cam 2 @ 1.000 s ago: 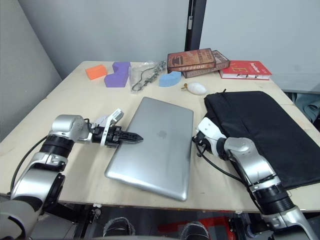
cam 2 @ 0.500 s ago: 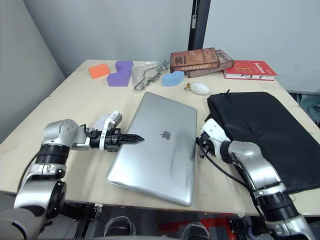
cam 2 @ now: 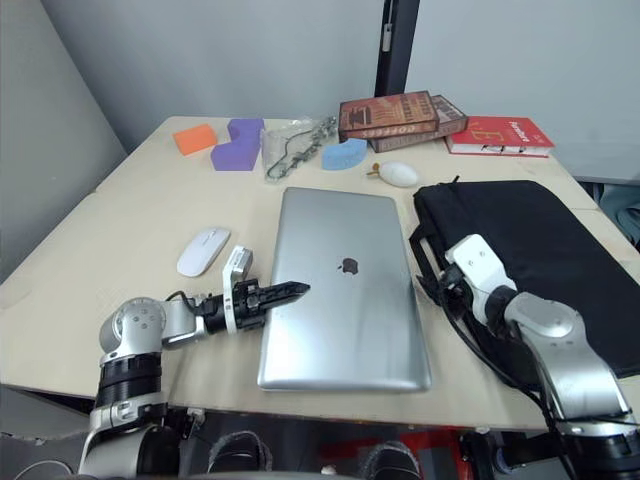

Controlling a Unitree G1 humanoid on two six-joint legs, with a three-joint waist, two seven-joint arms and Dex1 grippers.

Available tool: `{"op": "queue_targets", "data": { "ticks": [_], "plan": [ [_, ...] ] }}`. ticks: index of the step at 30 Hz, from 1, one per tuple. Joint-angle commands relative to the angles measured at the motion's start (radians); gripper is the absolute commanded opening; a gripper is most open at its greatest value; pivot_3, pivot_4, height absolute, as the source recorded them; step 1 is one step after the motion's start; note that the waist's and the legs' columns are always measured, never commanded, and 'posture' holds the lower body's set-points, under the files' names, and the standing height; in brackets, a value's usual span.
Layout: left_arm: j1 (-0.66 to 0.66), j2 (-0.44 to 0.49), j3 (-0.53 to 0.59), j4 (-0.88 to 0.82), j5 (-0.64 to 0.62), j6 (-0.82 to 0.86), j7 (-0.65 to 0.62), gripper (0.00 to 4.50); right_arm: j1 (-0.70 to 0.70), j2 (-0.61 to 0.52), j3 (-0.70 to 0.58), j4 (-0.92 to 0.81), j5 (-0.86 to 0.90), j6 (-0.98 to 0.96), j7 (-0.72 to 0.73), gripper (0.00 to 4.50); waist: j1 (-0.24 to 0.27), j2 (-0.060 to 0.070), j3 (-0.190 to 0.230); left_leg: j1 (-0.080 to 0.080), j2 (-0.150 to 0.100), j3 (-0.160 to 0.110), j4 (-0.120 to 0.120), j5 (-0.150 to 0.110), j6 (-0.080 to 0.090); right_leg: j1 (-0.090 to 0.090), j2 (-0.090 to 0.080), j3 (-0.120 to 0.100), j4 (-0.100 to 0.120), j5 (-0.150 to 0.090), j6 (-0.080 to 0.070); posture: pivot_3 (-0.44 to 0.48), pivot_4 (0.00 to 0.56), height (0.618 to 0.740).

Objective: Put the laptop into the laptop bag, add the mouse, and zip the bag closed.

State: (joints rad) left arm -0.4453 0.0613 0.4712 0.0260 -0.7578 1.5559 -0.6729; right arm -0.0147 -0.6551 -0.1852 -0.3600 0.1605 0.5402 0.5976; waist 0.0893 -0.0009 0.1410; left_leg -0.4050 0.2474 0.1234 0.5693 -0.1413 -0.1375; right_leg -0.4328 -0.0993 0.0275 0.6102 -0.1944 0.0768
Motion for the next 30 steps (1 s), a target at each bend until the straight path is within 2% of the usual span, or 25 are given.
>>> {"op": "queue_targets", "data": {
  "ticks": [1,7,10,20,21,25,27,30],
  "plan": [
    [-0.005,-0.019,0.042,-0.055,-0.095,-0.026,-0.002,0.34,0.007,0.011,0.003,0.018,-0.057,-0.038,-0.071,4.45,-0.001,0.0,0.0,0.0,0.0,0.0,0.0,0.0,0.0,0.0,0.0,0.0,0.0,0.0,0.0,0.0,0.15,0.734],
    [0.027,-0.021,0.043,-0.08,-0.128,-0.01,0.035,0.34,-0.018,0.054,0.002,0.083,-0.081,-0.001,-0.142,4.45,-0.001,0.0,0.0,0.0,0.0,0.0,0.0,0.0,0.0,-0.001,0.0,0.0,0.0,0.0,0.001,0.0,0.15,0.734],
    [0.025,-0.01,0.044,-0.075,-0.139,-0.011,0.045,0.34,-0.038,0.078,-0.016,0.102,-0.05,0.03,-0.151,3.65,-0.001,0.0,0.0,0.0,0.0,0.0,0.001,0.0,0.0,0.0,0.0,0.0,0.001,0.001,0.001,0.0,0.15,0.734],
    [0.022,0.012,0.04,-0.06,-0.173,-0.019,0.069,0.34,-0.072,0.122,-0.108,0.12,0.056,0.13,-0.173,0.25,0.0,0.0,0.0,0.0,0.0,0.0,0.007,0.0,0.0,0.0,0.0,0.002,0.005,0.002,0.003,0.0,0.15,0.734],
    [0.023,0.013,0.038,-0.059,-0.175,-0.02,0.071,0.34,-0.075,0.121,-0.117,0.119,0.073,0.146,-0.169,0.03,0.0,0.0,0.0,0.0,0.0,0.0,0.007,0.0,0.0,0.0,0.0,0.002,0.005,0.002,0.004,0.0,0.15,0.734],
    [0.027,0.015,0.036,-0.057,-0.183,-0.023,0.075,0.34,-0.098,0.143,-0.173,0.109,0.167,0.205,-0.162,0.03,0.001,0.0,0.0,0.0,0.0,0.0,0.008,0.0,0.001,0.0,0.0,0.002,0.005,0.003,0.004,0.0,0.15,0.734],
    [0.026,0.016,0.036,-0.054,-0.186,-0.023,0.077,0.34,-0.144,0.2,-0.265,0.089,0.302,0.308,-0.186,0.03,0.001,0.0,0.0,0.0,0.0,0.0,0.008,0.0,0.001,0.0,0.0,0.002,0.005,0.003,0.004,0.0,0.15,0.734],
    [0.02,0.019,0.042,-0.038,-0.188,-0.011,0.084,0.34,-0.203,0.222,-0.396,0.086,0.47,0.452,-0.2,0.03,0.0,0.0,0.0,0.0,0.0,0.0,0.008,0.0,0.001,-0.001,0.0,0.003,0.006,0.003,0.004,0.0,0.15,0.734]
  ]
}}
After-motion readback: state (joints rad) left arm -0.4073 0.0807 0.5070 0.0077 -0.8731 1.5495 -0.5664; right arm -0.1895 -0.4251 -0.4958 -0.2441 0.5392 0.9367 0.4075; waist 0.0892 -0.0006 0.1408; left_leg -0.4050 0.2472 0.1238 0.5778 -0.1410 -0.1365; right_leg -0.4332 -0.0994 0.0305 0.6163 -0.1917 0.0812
